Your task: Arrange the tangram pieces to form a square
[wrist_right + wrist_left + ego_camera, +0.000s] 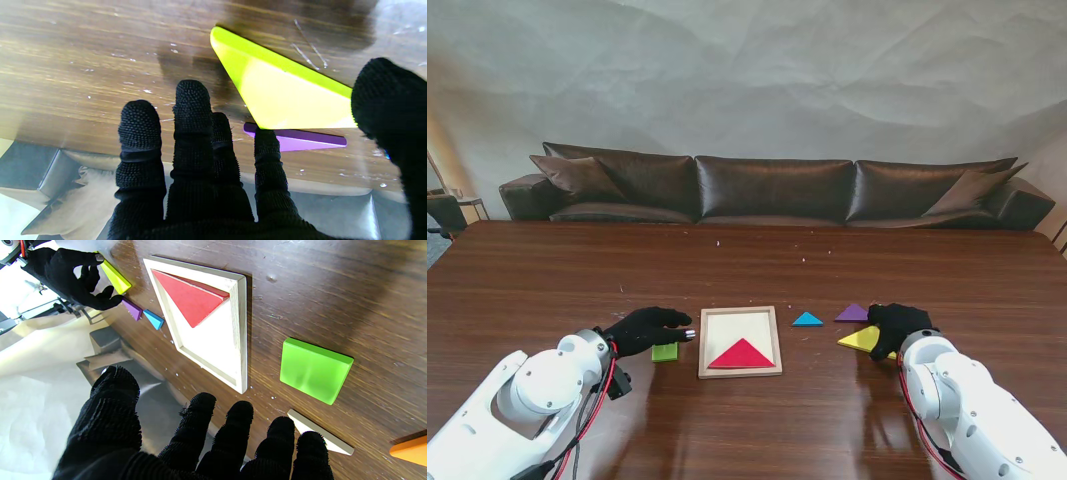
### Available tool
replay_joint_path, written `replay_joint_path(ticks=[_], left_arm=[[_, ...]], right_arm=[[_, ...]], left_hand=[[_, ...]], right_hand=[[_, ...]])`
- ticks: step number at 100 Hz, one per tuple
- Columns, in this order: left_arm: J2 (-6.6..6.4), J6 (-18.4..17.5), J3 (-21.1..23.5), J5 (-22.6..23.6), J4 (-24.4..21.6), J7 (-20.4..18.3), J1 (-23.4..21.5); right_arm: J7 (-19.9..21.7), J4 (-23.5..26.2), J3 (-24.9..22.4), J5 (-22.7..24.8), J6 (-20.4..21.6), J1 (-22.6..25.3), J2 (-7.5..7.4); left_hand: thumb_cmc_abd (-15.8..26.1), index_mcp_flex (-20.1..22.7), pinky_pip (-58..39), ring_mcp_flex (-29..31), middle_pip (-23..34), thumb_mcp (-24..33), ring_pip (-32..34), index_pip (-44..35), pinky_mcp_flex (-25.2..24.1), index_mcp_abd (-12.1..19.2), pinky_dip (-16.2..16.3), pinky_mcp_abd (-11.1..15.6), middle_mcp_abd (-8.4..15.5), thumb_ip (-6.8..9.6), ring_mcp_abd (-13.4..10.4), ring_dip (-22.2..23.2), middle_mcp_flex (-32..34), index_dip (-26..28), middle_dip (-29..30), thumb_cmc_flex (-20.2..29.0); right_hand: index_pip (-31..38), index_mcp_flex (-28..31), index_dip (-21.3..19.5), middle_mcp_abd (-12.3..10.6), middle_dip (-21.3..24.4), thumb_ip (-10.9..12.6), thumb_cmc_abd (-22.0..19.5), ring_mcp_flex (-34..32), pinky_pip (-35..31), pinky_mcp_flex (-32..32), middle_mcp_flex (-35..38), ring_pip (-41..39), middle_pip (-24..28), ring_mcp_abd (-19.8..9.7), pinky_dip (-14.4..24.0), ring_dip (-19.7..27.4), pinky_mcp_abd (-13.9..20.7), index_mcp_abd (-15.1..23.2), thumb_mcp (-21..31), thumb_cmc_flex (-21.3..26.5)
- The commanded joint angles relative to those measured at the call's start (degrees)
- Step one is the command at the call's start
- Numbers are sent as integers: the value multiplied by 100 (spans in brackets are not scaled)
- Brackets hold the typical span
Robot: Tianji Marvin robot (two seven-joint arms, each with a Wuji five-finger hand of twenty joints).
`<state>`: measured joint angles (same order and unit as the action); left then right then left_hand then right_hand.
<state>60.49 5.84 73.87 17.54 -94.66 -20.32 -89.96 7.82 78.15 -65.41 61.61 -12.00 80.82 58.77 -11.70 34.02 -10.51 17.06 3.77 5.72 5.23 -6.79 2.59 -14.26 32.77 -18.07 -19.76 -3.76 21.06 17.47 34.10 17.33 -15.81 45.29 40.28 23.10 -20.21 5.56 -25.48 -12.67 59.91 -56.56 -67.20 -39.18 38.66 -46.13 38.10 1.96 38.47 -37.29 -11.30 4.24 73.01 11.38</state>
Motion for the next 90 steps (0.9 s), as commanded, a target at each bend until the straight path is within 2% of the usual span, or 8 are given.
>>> replay_joint_path(ticks=[1, 25, 53, 90], left_arm=[[3, 25, -6, -13, -1, -128, 1], [1, 54, -11, -15, -9, -141, 0], [-1, 67, -21, -26, -7, -154, 9], [-6, 92, -30, -42, -10, -185, 17]], right_arm=[[89, -36, 32, -8, 11, -11, 24], [75, -159, 138, -102, 39, -86, 24], [-87, -384, 292, -197, 87, -177, 32], [-318, -641, 469, -284, 148, -263, 44]], left_hand=[[322, 152, 77, 130, 37, -2, -16, -25, -89, -43, 72, 159, -37, 195, 41, 58, 144, 24, -5, 143], [323, 190, 75, 155, 43, 8, -9, -37, -82, -58, 72, 154, -46, 194, 54, 61, 174, 29, -7, 141], [322, 209, 74, 195, 48, 19, 8, -39, -75, -58, 71, 147, -49, 192, 60, 67, 208, 30, -9, 130], [314, 239, 76, 198, 47, 43, 7, -48, -75, -78, 68, 142, -60, 189, 80, 69, 222, 33, -10, 122]], right_hand=[[83, -55, 47, -14, 79, -125, 352, -252, -276, 637, -121, -77, 111, 16, 86, -48, -162, 137, 248, 23], [256, 193, -111, -43, 92, -130, 504, -323, -298, 587, 7, -86, 117, 5, 91, -50, -171, 292, 307, 112], [790, 592, -1046, -48, 89, -171, 1145, -413, -322, 509, 62, -75, 139, -49, 76, -53, -182, 479, 582, 318], [1203, 857, -1546, -52, 87, -202, 1507, -451, -349, 472, 114, -107, 167, -75, 74, -60, -180, 465, 689, 389]])
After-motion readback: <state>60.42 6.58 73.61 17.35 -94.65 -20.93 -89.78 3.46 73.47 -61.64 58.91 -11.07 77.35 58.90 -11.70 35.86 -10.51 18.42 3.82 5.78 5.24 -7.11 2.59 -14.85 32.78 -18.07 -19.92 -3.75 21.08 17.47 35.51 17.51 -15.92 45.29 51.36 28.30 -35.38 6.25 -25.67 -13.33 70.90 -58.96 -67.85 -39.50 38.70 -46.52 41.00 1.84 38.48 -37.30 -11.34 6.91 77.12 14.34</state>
